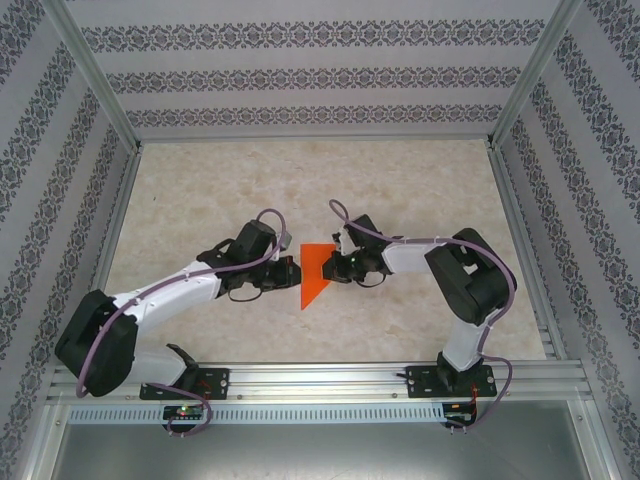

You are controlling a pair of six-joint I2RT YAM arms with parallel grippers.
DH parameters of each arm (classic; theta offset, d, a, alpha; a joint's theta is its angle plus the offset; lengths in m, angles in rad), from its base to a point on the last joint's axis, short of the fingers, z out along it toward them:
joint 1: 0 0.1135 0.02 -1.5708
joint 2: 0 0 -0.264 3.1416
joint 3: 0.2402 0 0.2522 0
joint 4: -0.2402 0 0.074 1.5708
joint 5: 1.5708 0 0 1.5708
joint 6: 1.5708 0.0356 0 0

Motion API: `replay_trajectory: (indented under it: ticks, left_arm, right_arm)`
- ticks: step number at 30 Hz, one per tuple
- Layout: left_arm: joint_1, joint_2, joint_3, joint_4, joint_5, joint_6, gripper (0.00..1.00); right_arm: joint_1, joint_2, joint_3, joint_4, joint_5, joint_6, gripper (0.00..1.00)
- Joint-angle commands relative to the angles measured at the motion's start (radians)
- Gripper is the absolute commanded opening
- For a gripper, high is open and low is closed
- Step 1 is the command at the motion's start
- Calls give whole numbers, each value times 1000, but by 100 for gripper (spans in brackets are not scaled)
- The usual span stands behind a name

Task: Fold a paper plane with a square sheet of paper (pick it up from the middle)
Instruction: Third fold the triangle at the center of the table.

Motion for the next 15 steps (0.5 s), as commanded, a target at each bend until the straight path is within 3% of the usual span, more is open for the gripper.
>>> replay_trajectory:
  ticks: [1,6,11,15]
  left_arm:
    - [11,6,28,-80,-59,39,11]
    - [-20,111,52,-4,13,60,12]
    - [-71,224,126,-32,-24,85,7]
    - [-76,261,119,-36,-48,87,6]
  right_arm:
    - [40,-34,-87,-123,56,-2,8]
    - [47,-135,-57,-111,27,52,14]
    - [37,-234,-9,-190,119,69,26]
    - [-10,-289,-92,-177,150,98,31]
